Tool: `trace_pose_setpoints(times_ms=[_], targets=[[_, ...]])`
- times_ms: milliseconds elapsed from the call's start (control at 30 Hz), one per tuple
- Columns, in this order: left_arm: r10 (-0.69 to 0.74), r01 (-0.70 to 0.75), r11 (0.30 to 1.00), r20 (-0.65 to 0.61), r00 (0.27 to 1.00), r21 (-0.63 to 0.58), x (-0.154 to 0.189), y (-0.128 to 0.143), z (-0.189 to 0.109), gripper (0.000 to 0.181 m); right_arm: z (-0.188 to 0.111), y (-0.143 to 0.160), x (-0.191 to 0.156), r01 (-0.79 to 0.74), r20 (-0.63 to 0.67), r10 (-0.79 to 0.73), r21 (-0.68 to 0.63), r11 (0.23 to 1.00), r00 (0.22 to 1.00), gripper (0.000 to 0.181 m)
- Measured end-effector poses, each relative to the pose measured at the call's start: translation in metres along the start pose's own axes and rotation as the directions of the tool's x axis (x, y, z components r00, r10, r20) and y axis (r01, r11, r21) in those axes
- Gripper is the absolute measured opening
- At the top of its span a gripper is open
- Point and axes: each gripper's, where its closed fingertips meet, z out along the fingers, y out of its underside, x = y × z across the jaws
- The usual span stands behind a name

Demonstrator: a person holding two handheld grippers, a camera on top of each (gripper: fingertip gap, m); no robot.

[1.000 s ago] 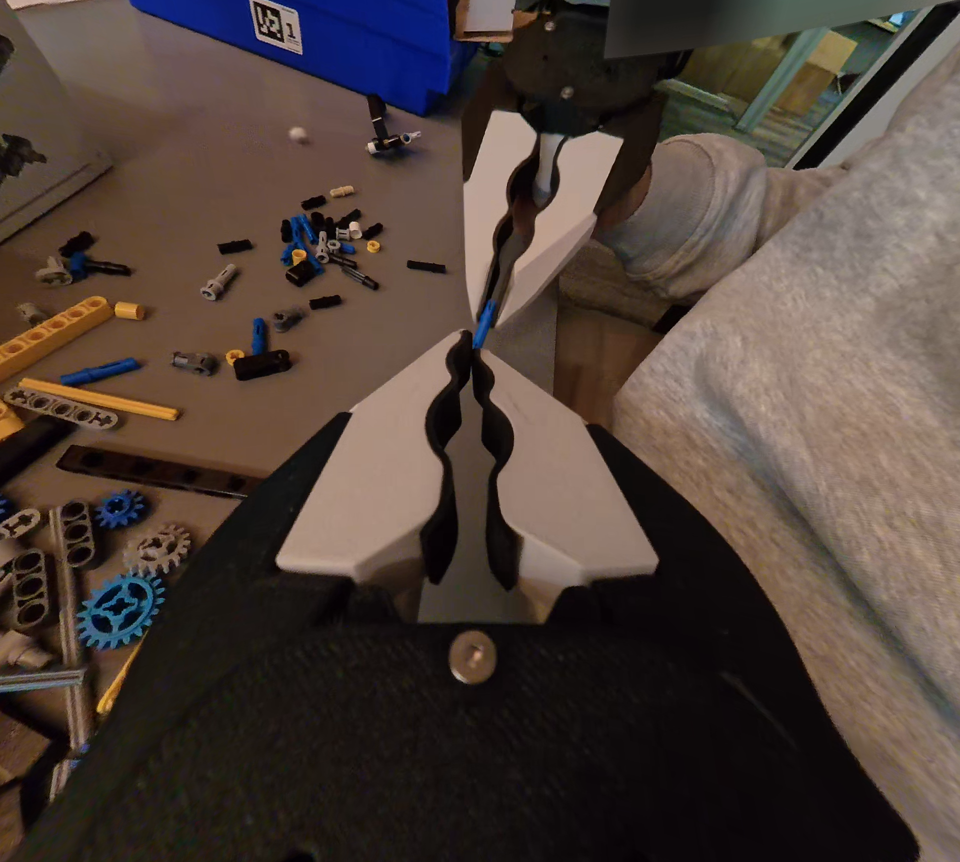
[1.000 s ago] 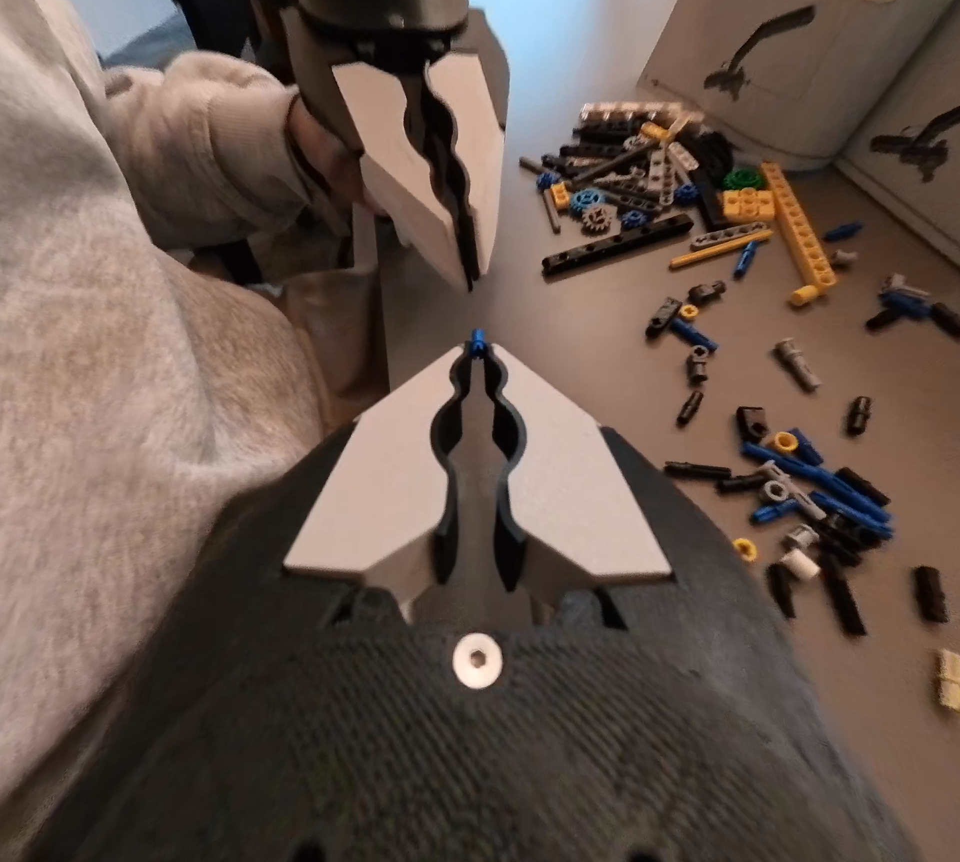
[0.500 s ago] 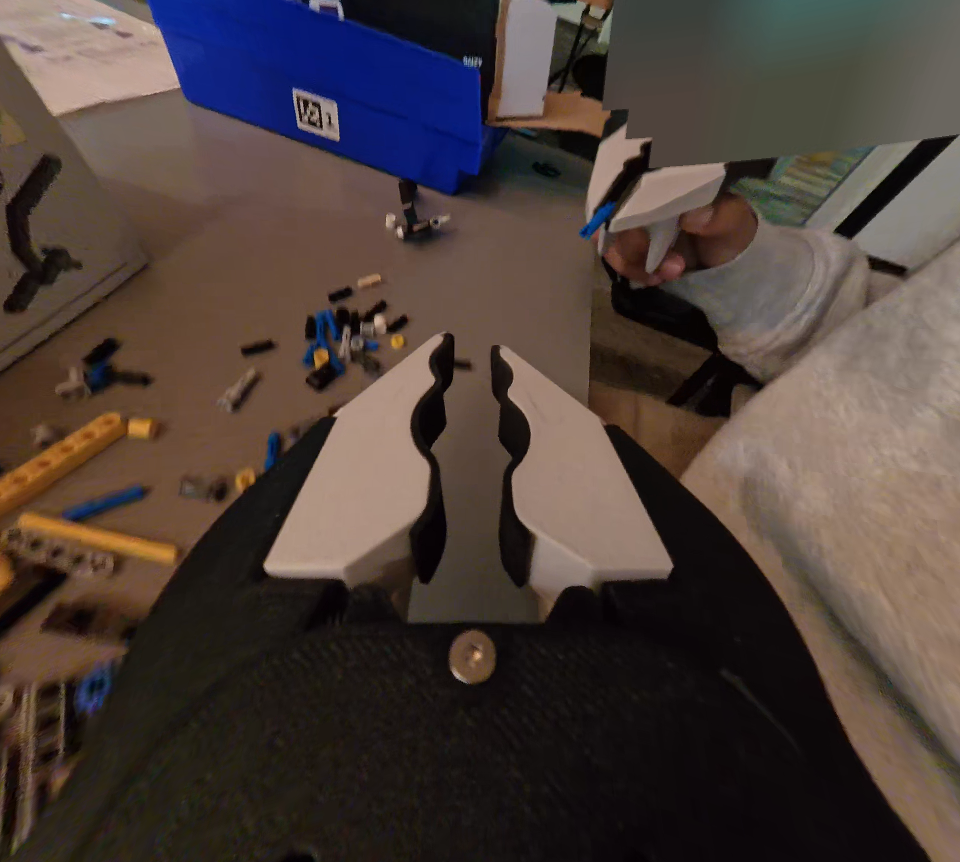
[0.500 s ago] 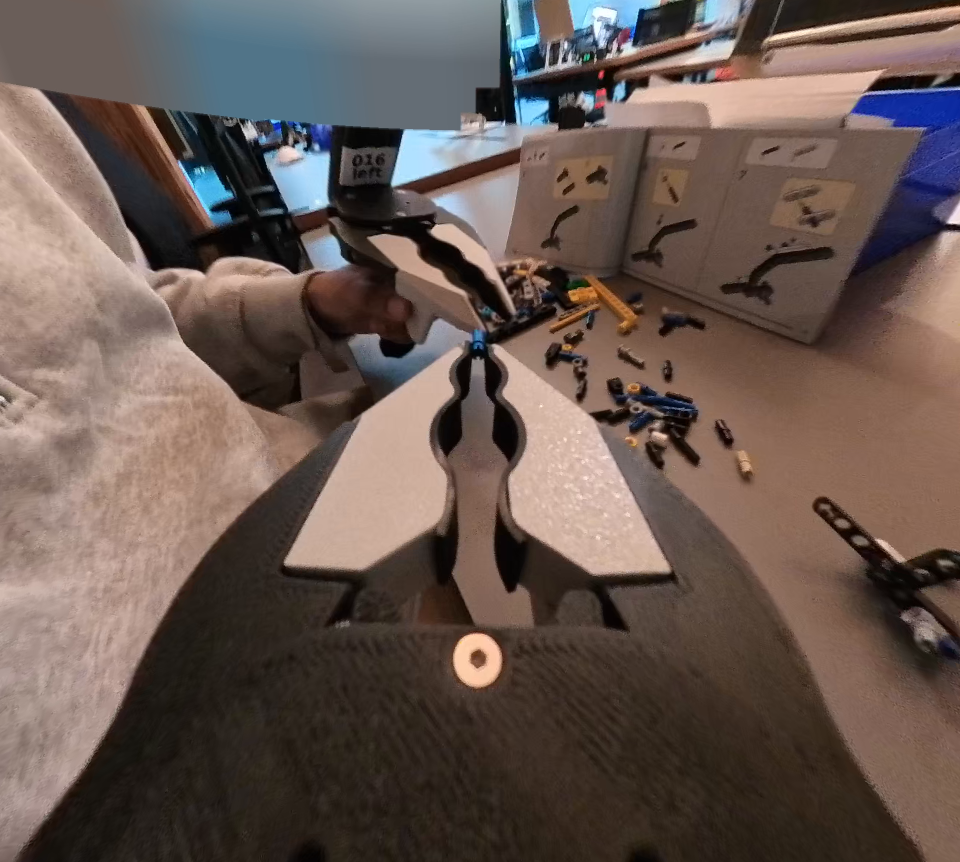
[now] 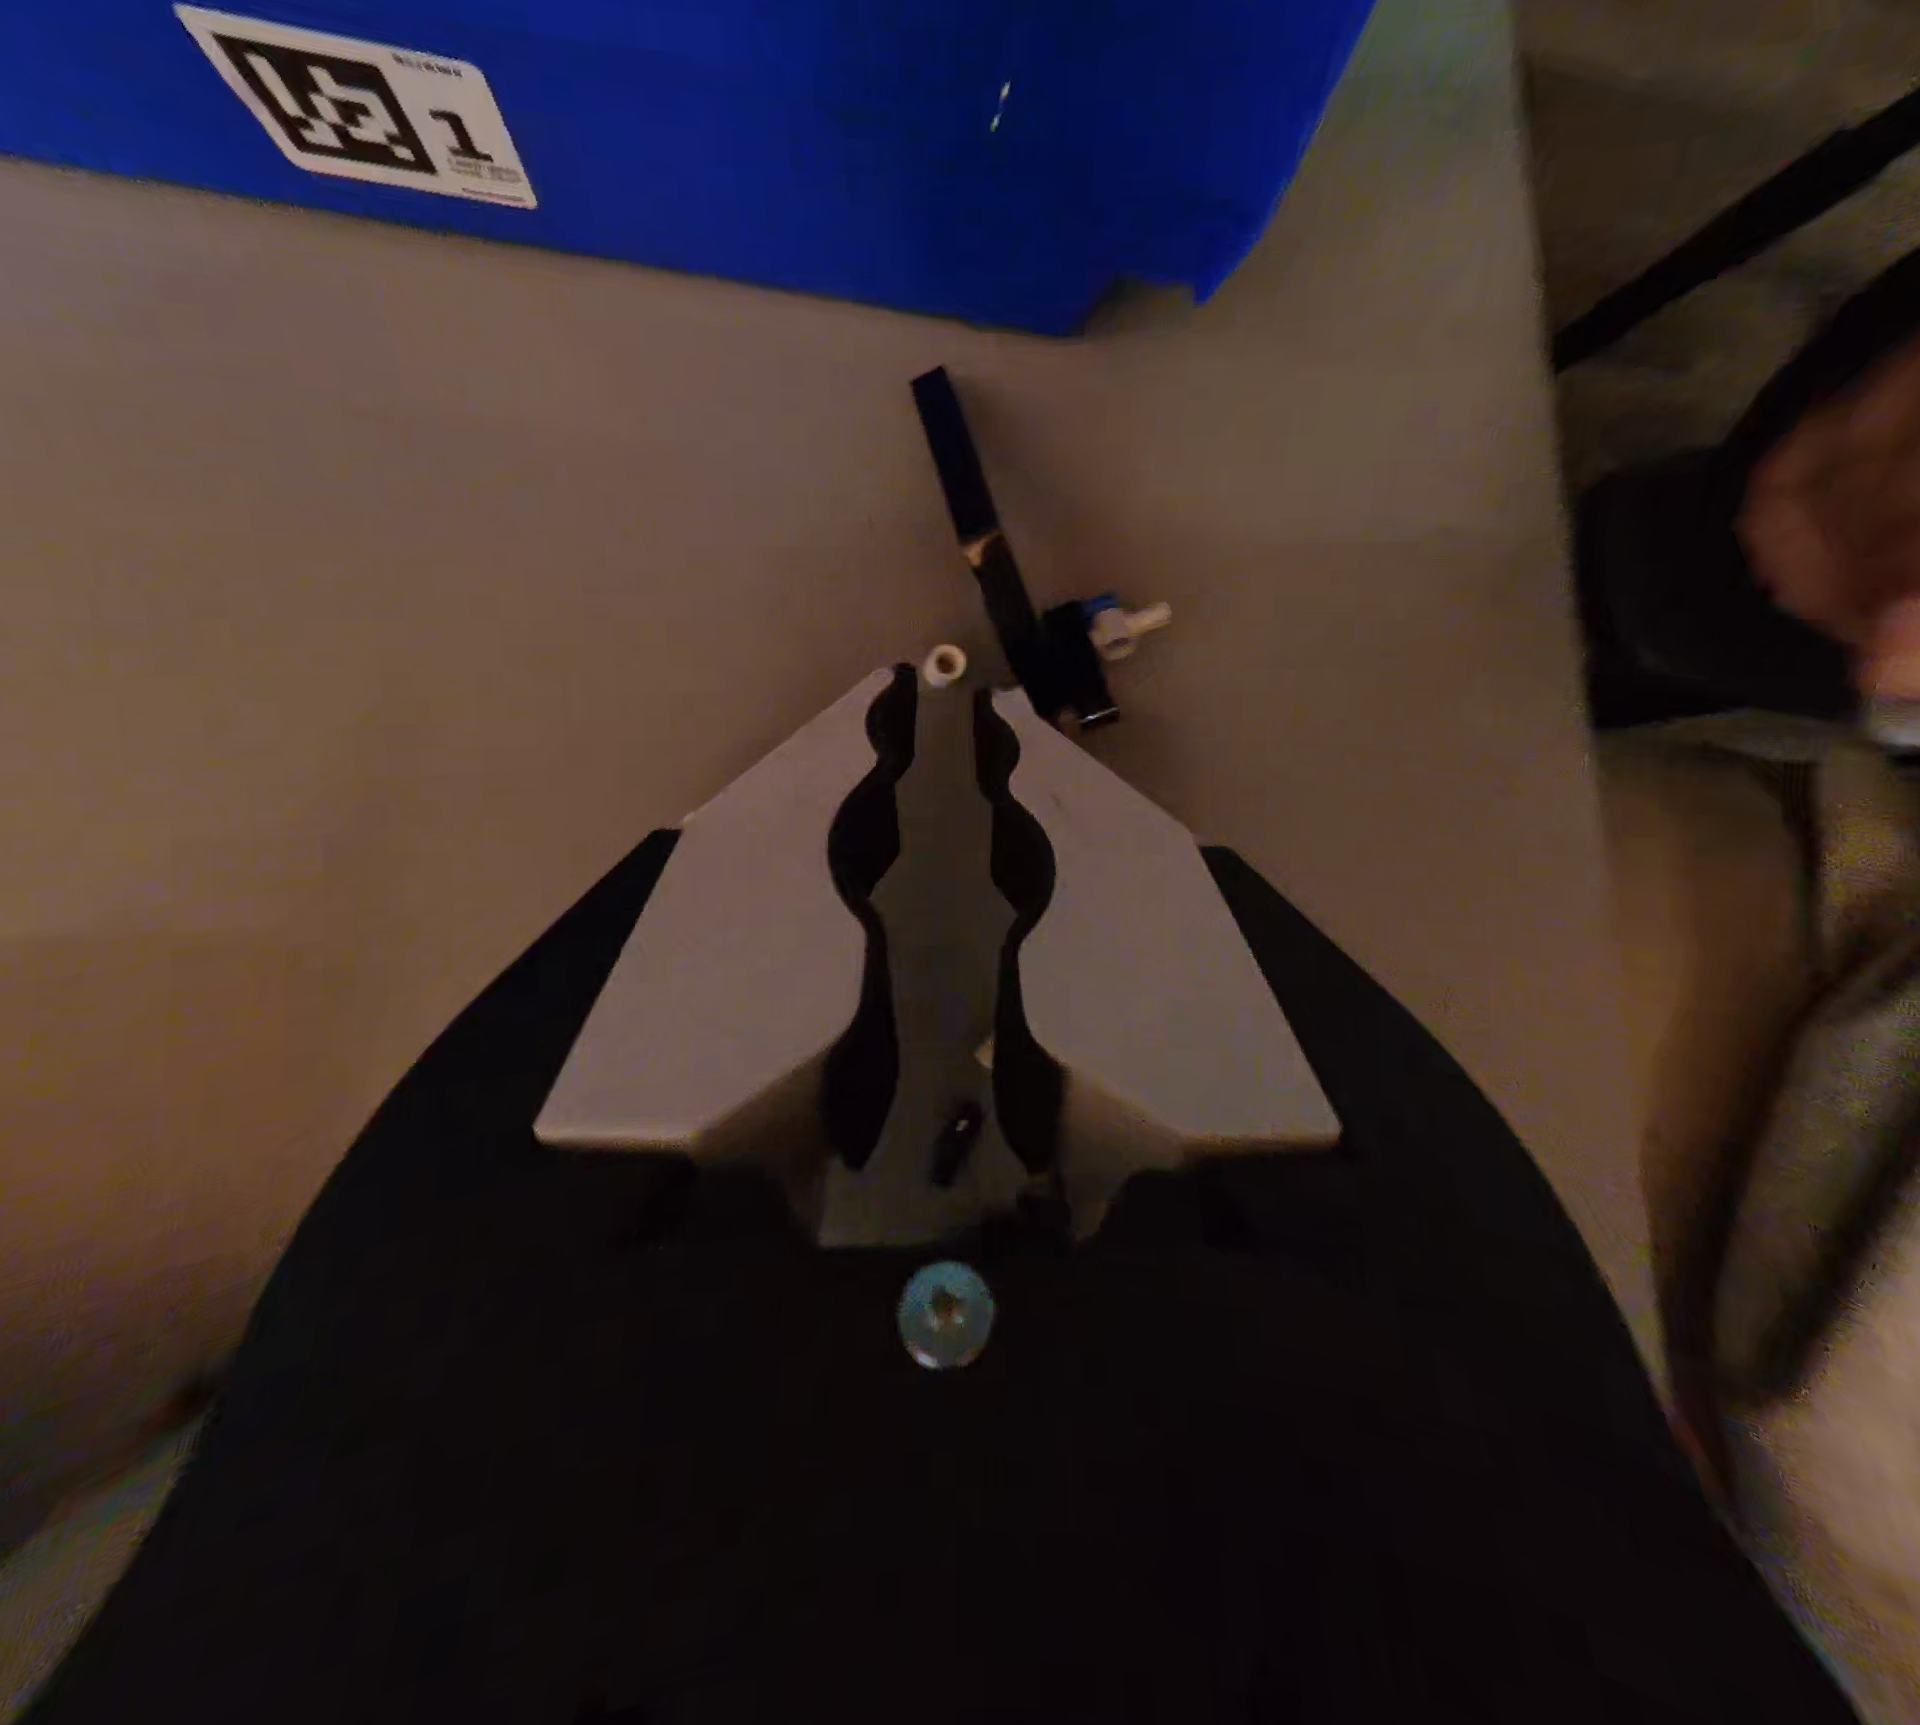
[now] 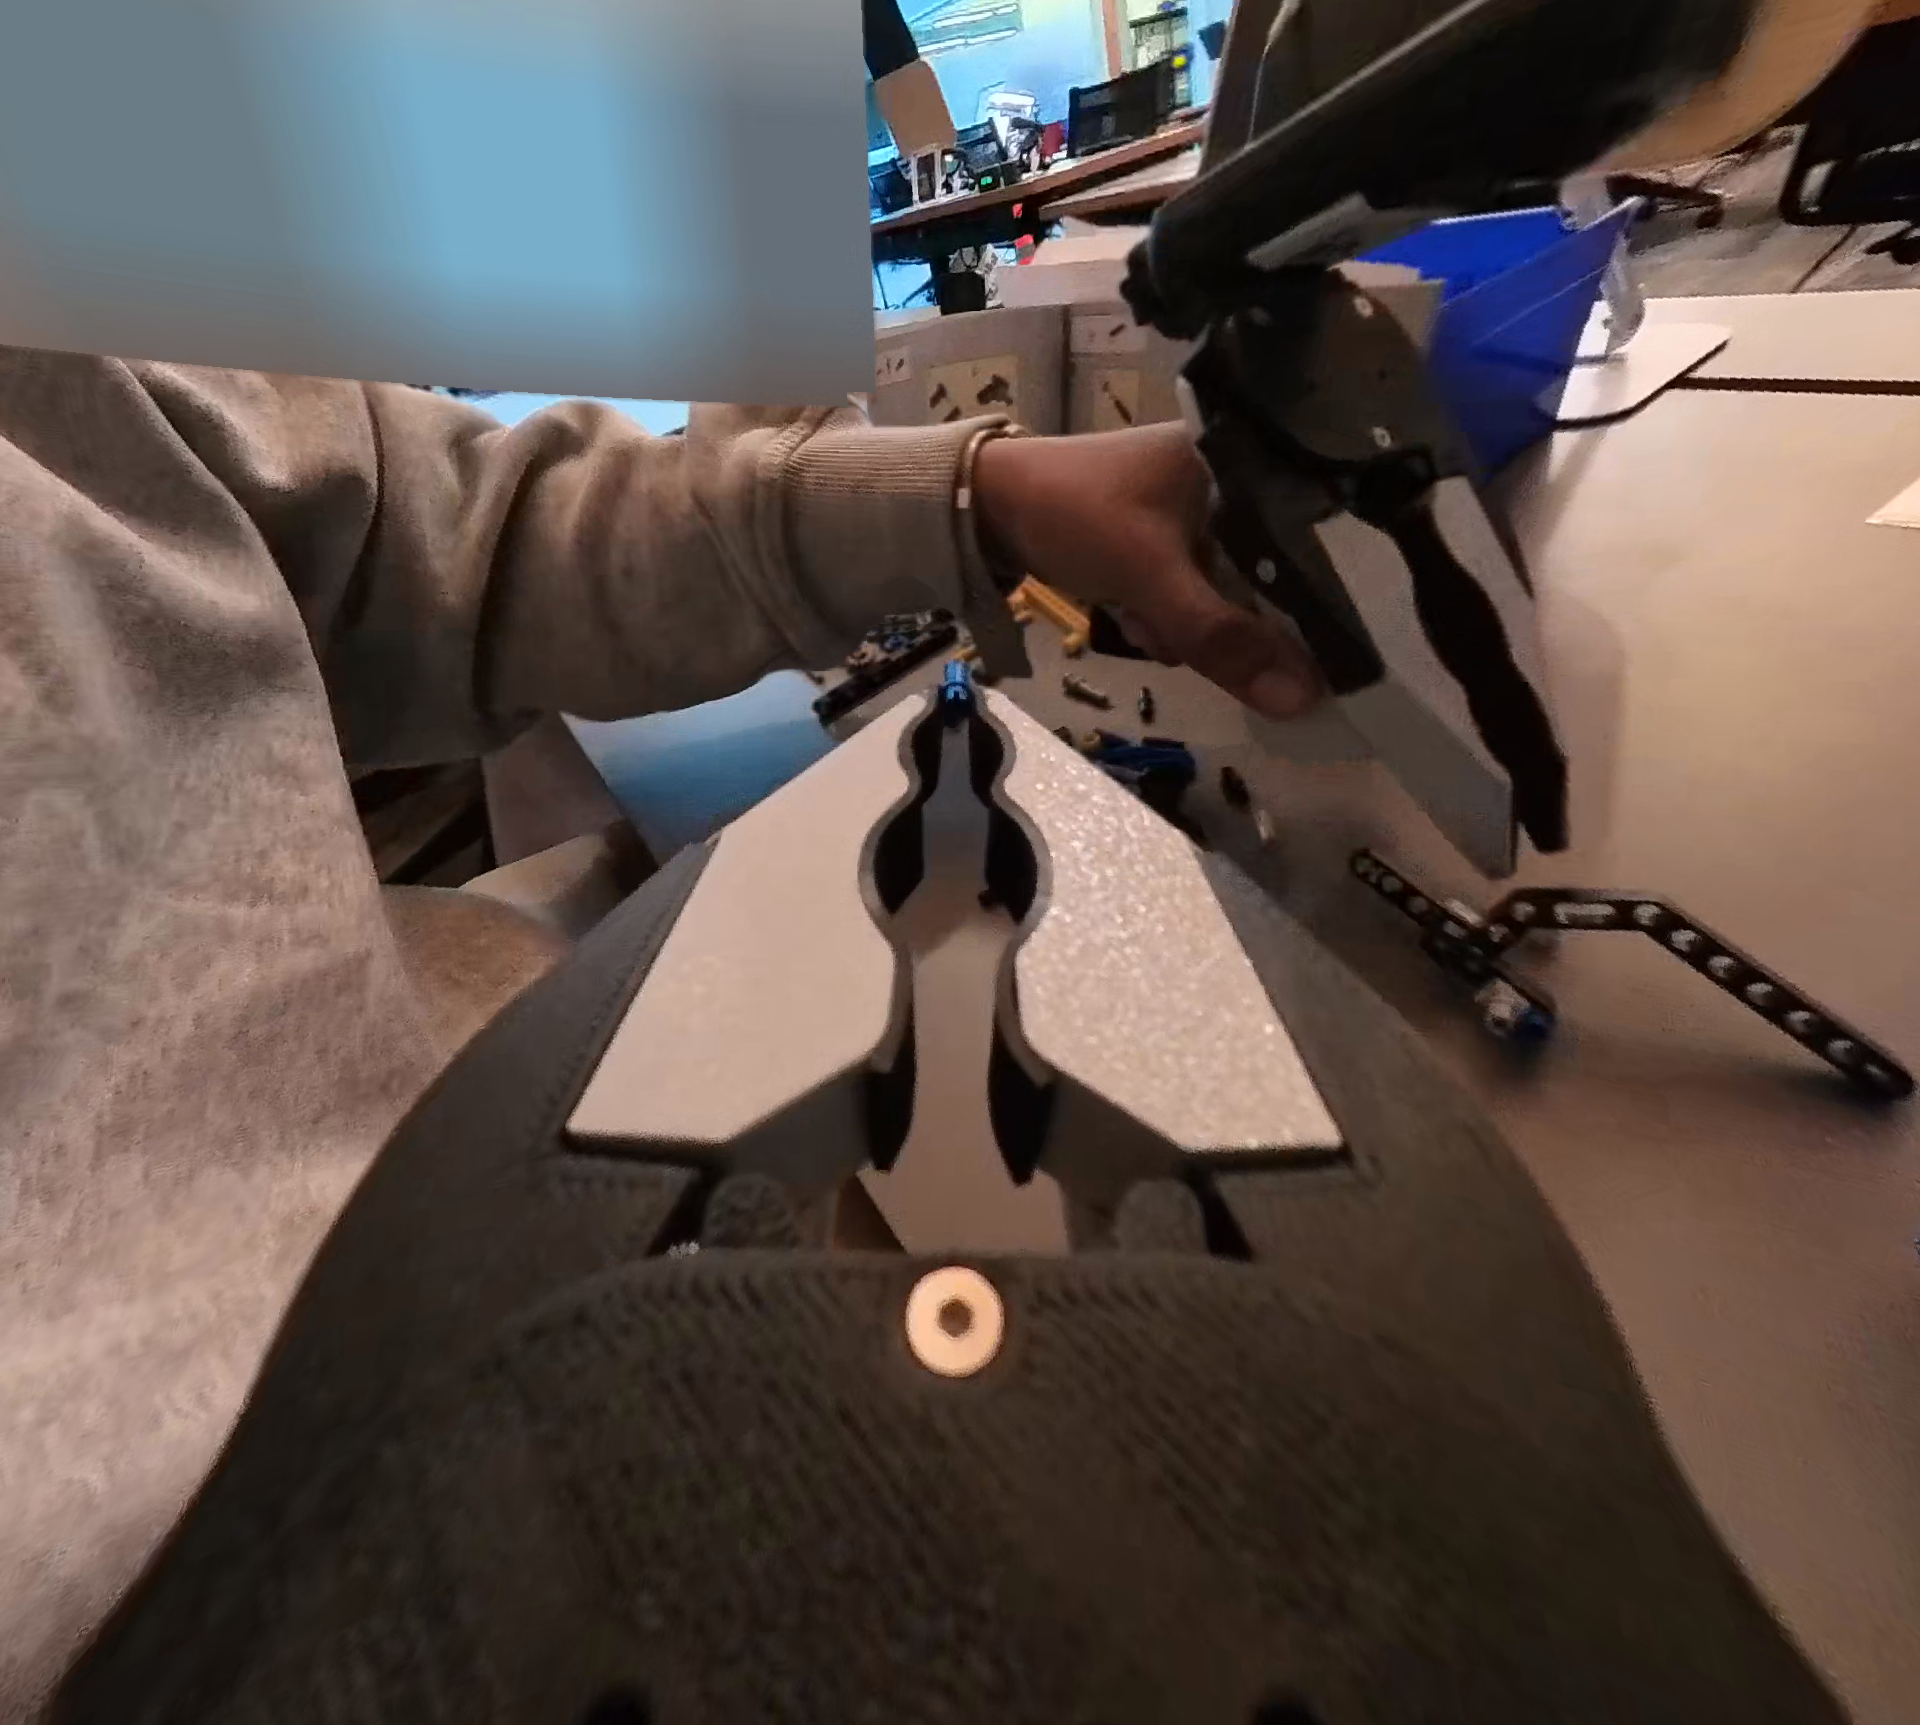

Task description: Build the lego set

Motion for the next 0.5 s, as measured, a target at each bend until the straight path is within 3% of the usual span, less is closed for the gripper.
trace_pose_setpoints(times_ms=[333, 500], targets=[[0.032, -0.034, 0.996, -0.022, 0.999, -0.079, 0.002, 0.006, 0.018, 0.014, -0.006, 0.000, 0.011, -0.080, 0.004, 0.080, 0.030, 0.996, 0.997, 0.002], [0.046, -0.047, 0.998, -0.012, 0.999, -0.038, 0.000, 0.001, 0.012, 0.007, -0.009, 0.000, 0.015, -0.097, -0.005, 0.097, 0.038, 0.995, 0.995, 0.002]])
